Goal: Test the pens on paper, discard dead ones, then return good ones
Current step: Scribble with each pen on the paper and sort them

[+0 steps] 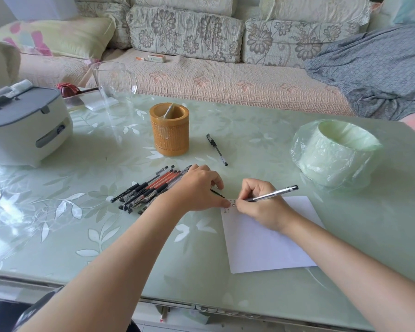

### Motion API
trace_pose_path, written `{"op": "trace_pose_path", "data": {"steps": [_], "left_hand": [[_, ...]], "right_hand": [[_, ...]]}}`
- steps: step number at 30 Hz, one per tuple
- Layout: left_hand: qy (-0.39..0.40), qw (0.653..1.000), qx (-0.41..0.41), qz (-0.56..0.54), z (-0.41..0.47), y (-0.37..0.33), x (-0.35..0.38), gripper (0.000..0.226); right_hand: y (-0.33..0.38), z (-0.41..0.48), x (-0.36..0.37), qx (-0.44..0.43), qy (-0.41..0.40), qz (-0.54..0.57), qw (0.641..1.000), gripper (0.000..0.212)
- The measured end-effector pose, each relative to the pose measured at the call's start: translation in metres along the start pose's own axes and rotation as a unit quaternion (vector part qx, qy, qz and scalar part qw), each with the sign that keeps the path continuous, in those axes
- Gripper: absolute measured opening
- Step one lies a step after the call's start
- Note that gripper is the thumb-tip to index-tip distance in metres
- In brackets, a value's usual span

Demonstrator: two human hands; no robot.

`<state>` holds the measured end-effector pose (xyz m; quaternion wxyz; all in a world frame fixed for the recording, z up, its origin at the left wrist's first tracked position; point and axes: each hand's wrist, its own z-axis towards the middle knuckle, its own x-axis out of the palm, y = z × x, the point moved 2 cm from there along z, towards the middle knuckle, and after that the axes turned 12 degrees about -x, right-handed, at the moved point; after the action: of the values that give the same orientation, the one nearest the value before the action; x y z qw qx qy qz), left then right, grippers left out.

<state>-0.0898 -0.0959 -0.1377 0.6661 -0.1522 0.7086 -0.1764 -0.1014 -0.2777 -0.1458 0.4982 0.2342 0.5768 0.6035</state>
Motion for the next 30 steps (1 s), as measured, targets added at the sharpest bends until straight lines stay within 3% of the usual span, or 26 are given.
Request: {"op": "trace_pose_path", "data": {"steps": [8,12,16,19,23,26,30], "left_hand": [[0.026,0.999,0.029,0.008,-0.004,0.009,-0.013,0.026],[-0.009,1.0,0.019,0.002,-0.005,0.008,-0.011,0.016],[-0.033,0.999,0.007,-0.019,-0.006,0.007,-0.013,0.01],[-0.053,0.996,0.005,-0.067,-0.007,0.005,-0.02,0.01],[-0.087,0.989,0.014,-0.117,-0.006,0.002,-0.028,0.01],[-0.086,0.988,0.01,-0.13,-0.006,0.005,-0.028,0.01],[-0.084,0.988,0.01,-0.127,-0.006,0.007,-0.027,0.011]], "right_hand": [[0.001,-0.001,-0.004,0.014,-0.1,0.04,0.994,0.022],[0.005,0.0,-0.007,0.019,-0.095,0.043,0.994,0.036],[0.015,0.006,-0.012,0.04,-0.116,0.144,0.982,0.043],[0.025,0.011,-0.021,0.023,-0.122,0.172,0.977,0.039],[0.027,0.015,-0.03,-0.007,-0.098,-0.052,0.994,0.024],[0.024,0.014,-0.029,-0.008,-0.057,-0.266,0.962,0.023],[0.03,0.011,-0.024,-0.004,-0.04,-0.345,0.938,0.012]]}}
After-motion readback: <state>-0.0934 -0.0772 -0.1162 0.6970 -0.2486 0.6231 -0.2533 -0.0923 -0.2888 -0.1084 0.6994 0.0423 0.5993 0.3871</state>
